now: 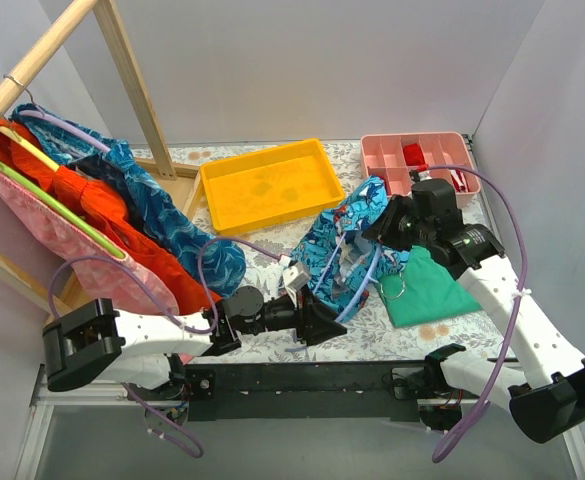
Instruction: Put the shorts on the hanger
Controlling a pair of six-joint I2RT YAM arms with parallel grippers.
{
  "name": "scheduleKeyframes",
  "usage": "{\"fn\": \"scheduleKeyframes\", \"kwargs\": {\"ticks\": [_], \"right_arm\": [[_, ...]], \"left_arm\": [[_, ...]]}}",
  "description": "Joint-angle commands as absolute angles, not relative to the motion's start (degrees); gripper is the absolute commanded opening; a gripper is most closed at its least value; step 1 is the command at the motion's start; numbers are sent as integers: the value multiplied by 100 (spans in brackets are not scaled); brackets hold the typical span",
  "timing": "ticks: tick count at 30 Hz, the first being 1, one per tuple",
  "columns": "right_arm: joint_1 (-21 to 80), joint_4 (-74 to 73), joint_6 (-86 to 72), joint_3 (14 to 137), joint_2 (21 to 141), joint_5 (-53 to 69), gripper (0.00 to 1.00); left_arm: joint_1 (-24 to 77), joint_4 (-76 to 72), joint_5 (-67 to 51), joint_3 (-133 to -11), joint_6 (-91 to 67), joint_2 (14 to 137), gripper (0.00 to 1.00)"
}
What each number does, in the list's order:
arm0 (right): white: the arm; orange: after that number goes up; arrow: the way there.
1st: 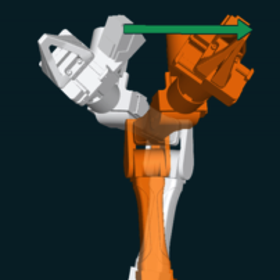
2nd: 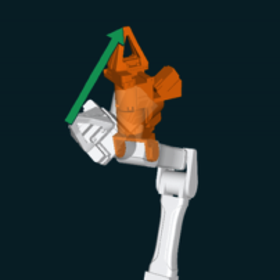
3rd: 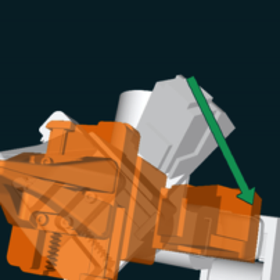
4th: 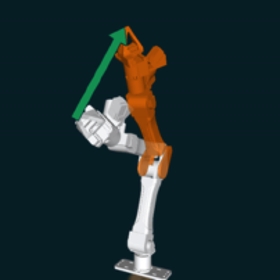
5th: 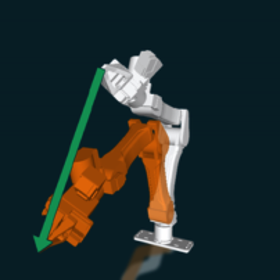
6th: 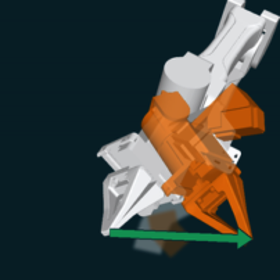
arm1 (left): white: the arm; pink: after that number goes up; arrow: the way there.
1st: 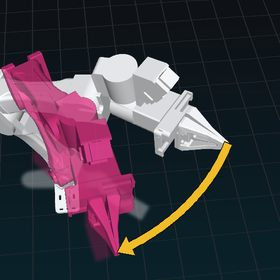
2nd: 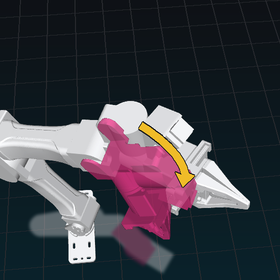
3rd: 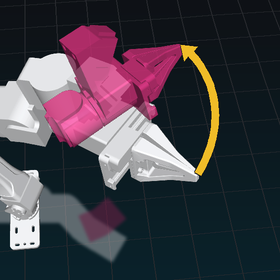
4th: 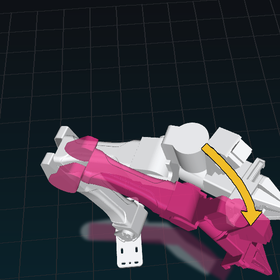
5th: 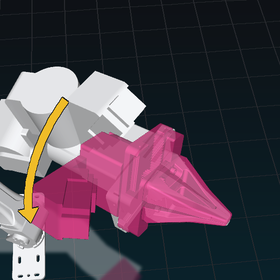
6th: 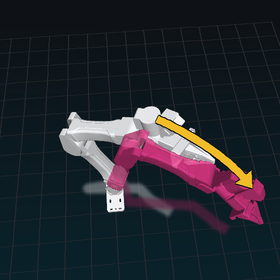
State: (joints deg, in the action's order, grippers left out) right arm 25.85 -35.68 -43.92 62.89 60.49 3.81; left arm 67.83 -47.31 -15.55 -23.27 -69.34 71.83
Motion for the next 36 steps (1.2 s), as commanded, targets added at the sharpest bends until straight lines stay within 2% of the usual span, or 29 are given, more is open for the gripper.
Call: {"fn": "scheduleKeyframes", "kwargs": {"ticks": [1, 2, 4, 5, 7, 10, 11, 17, 25, 36], "right_arm": [[2619, -3946, -3657, 6557, 5986, 334, 1], [2619, -4042, -3595, 6557, 5959, 308, 1], [2628, -4165, -3525, 6557, 5898, 202, 1], [2619, -4288, -3394, 6591, 5819, 89, 1], [2619, -4621, -3270, 6775, 5740, 35, 1], [2619, -4930, -3129, 6995, 5617, -360, 1], [2619, -5087, -3094, 7066, 5573, -465, 1], [2619, -5361, -3006, 7040, 5371, -597, 1], [2619, -5431, -2962, 6882, 5256, -615, 1], [2619, -5388, -2988, 6750, 5203, -554, 1]], "left_arm": [[6925, -4685, -758, -2480, -7258, 6681, 56], [6943, -4589, -634, -2426, -7338, 6584, 66], [6979, -4413, -457, -2312, -7523, 6303, 70], [7013, -4221, -344, -2312, -7628, 6119, 76], [7066, -3895, -151, -2320, -7725, 6047, 77], [7110, -3255, 787, -2399, -8215, 6125, 66], [7119, -2878, 1278, -2478, -8418, 6352, 57], [7233, -1847, 2547, -3127, -9316, 7451, 43], [7339, -1222, 3216, -3963, -9457, 8481, 37], [7462, -1063, 3796, -4561, -9281, 9474, 42]]}}
